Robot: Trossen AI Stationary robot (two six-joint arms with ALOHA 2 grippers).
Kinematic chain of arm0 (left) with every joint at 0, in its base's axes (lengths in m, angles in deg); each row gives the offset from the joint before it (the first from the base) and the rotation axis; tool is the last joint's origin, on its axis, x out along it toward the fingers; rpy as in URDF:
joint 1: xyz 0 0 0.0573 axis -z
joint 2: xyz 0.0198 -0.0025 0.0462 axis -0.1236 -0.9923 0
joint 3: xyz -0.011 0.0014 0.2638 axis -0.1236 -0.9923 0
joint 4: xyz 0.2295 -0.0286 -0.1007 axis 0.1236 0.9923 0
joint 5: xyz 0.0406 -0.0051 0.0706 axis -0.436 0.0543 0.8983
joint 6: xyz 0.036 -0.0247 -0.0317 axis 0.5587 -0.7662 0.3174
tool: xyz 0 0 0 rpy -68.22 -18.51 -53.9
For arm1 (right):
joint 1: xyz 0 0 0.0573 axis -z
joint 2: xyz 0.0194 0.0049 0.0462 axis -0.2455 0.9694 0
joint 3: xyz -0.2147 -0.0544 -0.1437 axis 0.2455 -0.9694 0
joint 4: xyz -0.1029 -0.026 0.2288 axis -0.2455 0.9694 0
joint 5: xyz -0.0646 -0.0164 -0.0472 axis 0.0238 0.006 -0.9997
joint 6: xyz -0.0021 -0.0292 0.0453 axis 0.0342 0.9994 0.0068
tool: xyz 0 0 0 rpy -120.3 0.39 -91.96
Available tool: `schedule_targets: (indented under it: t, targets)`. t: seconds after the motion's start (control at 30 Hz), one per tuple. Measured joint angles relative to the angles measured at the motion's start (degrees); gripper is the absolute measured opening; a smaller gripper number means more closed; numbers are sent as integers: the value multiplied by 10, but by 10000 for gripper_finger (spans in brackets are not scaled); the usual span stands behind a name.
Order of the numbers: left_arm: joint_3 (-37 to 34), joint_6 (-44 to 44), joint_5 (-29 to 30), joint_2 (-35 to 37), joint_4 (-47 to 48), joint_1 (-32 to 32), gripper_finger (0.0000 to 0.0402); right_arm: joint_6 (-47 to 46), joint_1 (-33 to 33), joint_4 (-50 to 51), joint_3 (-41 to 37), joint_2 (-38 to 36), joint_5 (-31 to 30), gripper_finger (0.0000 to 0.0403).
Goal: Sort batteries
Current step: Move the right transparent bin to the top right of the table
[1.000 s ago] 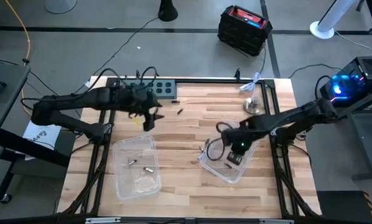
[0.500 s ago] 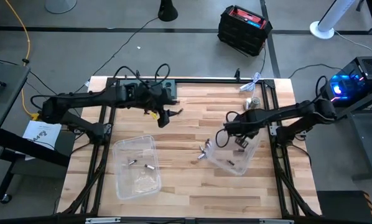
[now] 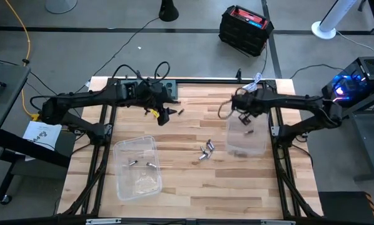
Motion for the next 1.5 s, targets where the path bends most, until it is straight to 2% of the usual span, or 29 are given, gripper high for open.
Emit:
schedule_targets:
  t: [0.13,0.23,0.57,0.67,0.77,0.9,0.97,1.1,1.17,1.37,1.5]
  targets:
    - [0,0,0,0,8,-2,225,49,45,-107,0,2,1,0]
    - [0,-2,0,0,13,-2,225,74,66,-203,0,2,25,0]
    - [0,-1,1,1,24,-2,225,65,102,-407,0,2,64,0]
    - [0,8,1,1,24,-3,225,66,113,-472,1,2,97,0]
    - [0,9,1,1,24,-6,225,83,119,-479,30,-2,124,0]
    - [0,9,1,1,25,-12,225,143,115,-438,102,-13,139,0]
    - [0,9,1,1,25,-14,225,157,106,-426,134,-18,179,0]
    - [0,10,1,1,25,-14,225,137,57,-433,173,-22,367,0]
    - [0,10,1,1,25,-14,225,120,4,-435,171,-19,414,0]
    - [0,9,1,1,25,-14,225,31,-168,-426,106,3,381,0]
    - [0,9,1,1,27,-14,225,-61,-247,-425,55,35,351,15]
